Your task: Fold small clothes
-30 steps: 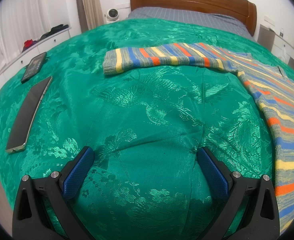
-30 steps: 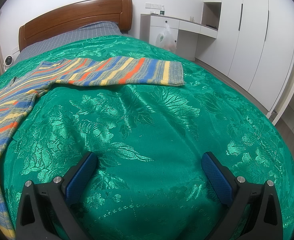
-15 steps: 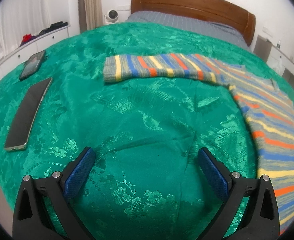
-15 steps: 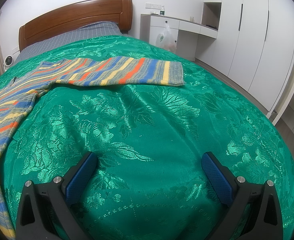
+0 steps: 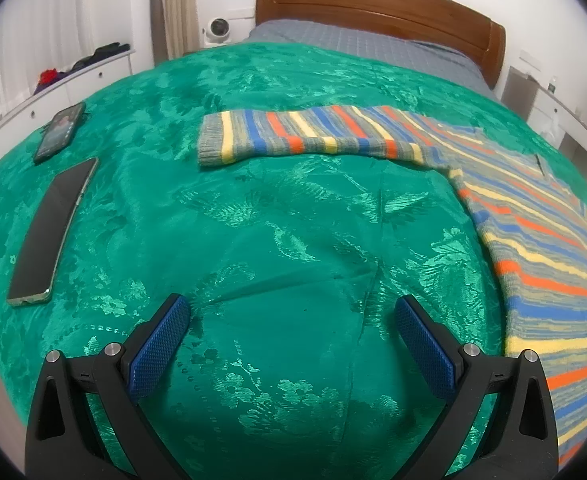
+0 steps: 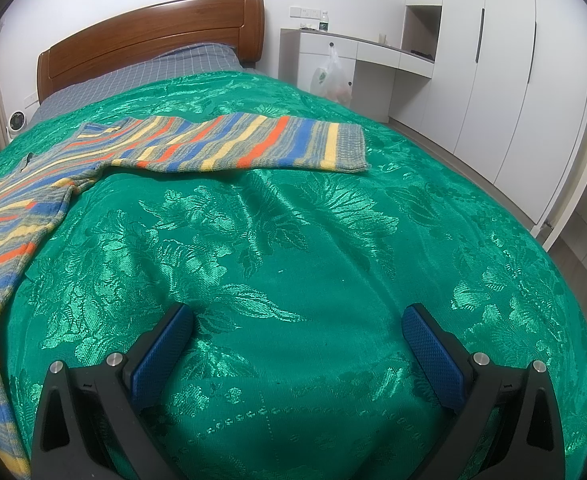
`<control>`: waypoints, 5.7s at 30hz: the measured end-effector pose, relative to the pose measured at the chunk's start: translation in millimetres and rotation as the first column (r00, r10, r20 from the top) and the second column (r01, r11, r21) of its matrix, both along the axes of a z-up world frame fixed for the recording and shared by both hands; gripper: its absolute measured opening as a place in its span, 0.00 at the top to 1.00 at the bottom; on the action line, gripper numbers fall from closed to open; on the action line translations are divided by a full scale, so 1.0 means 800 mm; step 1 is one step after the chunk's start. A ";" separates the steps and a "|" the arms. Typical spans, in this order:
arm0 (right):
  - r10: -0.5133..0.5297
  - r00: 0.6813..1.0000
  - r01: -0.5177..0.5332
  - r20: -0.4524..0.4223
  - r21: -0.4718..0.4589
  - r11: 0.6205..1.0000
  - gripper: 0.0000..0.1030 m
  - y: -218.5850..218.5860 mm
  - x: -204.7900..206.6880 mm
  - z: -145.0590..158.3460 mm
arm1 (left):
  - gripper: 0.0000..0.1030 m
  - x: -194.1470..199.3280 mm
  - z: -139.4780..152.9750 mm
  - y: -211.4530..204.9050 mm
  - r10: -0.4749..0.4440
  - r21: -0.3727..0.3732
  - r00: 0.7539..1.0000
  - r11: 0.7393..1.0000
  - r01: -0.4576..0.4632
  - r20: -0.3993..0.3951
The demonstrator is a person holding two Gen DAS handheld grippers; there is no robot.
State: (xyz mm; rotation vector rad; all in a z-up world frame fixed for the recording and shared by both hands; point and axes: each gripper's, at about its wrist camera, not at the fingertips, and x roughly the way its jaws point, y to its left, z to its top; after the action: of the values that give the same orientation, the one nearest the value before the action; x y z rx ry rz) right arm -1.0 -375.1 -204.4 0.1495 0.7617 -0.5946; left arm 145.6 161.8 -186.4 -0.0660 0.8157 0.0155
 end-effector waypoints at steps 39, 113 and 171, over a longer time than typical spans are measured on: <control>-0.018 0.993 -0.043 0.114 0.506 0.861 0.97 -0.222 0.147 0.127 | 0.00 0.002 -0.010 -0.027 -0.027 0.089 0.999 0.996 0.028 -0.022; 0.111 0.985 -0.139 0.131 0.221 0.965 0.00 -0.056 0.072 0.002 | 0.00 0.083 0.095 0.052 -0.079 -0.257 0.996 0.964 0.065 -0.044; 0.111 0.985 -0.137 0.131 0.205 0.969 0.00 -0.051 0.072 0.001 | 0.32 0.181 0.012 -0.172 -0.227 -0.008 0.953 0.973 0.230 -0.200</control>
State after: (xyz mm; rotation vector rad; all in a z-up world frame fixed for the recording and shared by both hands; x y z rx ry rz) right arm 56.2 -415.6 -203.5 0.3300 0.7122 -0.3803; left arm 290.2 24.1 -177.0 0.0457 1.0203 -0.1929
